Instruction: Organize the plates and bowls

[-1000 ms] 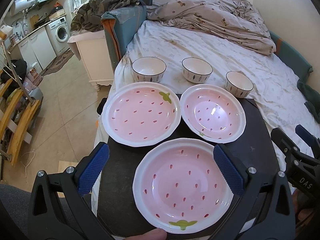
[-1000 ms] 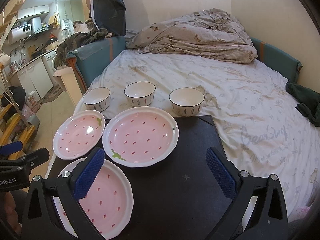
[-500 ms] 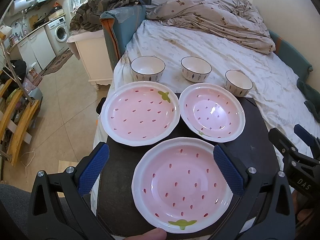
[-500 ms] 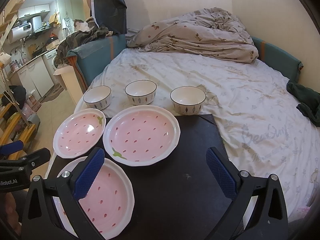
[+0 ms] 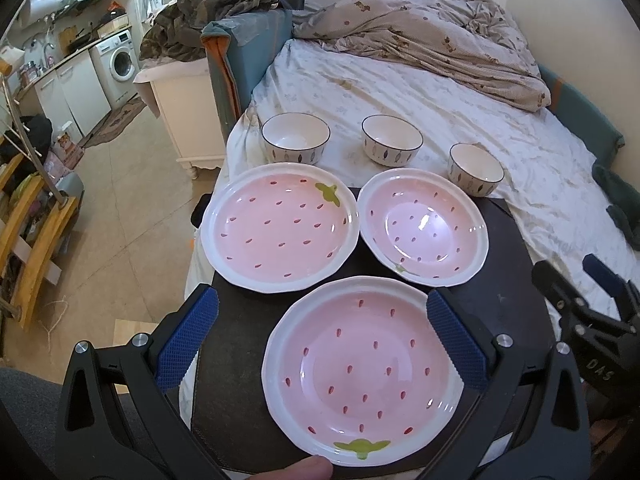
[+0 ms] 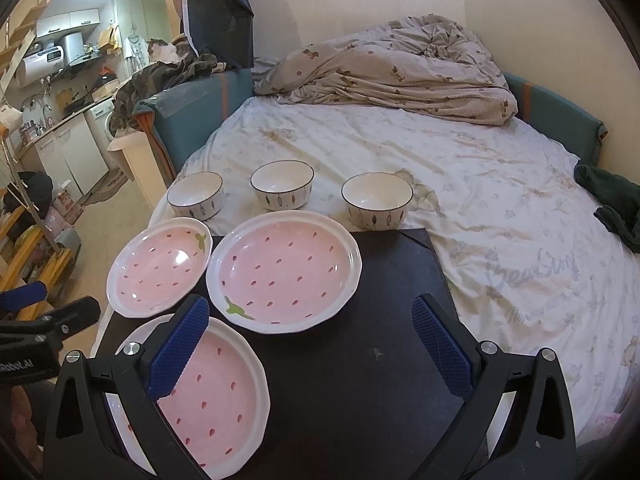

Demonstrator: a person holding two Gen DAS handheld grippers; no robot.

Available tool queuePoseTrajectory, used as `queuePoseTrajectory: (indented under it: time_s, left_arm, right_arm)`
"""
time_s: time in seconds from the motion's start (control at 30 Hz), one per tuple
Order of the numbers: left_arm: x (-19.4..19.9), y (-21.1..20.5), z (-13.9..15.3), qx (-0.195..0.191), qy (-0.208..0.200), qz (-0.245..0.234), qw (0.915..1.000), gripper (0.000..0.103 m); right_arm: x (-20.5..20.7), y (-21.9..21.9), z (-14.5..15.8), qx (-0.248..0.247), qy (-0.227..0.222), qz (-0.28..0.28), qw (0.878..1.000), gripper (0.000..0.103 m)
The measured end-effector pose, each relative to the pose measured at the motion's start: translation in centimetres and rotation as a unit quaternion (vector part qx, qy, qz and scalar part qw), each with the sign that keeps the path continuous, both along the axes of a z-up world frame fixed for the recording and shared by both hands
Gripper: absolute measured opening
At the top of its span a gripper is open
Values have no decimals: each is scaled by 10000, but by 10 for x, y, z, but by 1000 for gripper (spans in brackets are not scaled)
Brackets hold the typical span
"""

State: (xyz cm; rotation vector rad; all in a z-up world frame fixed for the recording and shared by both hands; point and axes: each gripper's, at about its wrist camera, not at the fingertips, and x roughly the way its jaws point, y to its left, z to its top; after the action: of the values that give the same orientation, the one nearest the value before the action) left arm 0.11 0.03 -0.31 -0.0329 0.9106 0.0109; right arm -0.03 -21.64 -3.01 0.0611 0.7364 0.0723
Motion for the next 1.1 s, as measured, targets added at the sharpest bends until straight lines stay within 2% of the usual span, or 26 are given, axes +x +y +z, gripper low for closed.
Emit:
queuePoseTrajectory:
  time_s: [0.2,0.83,1.0,1.1]
  left_arm:
    - [6,1,-3,-121,137,55,9998,103]
    - [5,4,0,-157,86,95,9998,103]
    - [6,5,0,-58,131,168,9998,103]
    - [11,10,-3,-45,273,298,9992,103]
  right_arm:
    - [1,-1,1,-24,-5,-39,10000,103]
    - [5,-4,-1,-13,10,-64,10000,103]
    - [14,-17,-4,341,227,-106,9991,103]
    - [31,-31,-14,573,604,-98,9965,103]
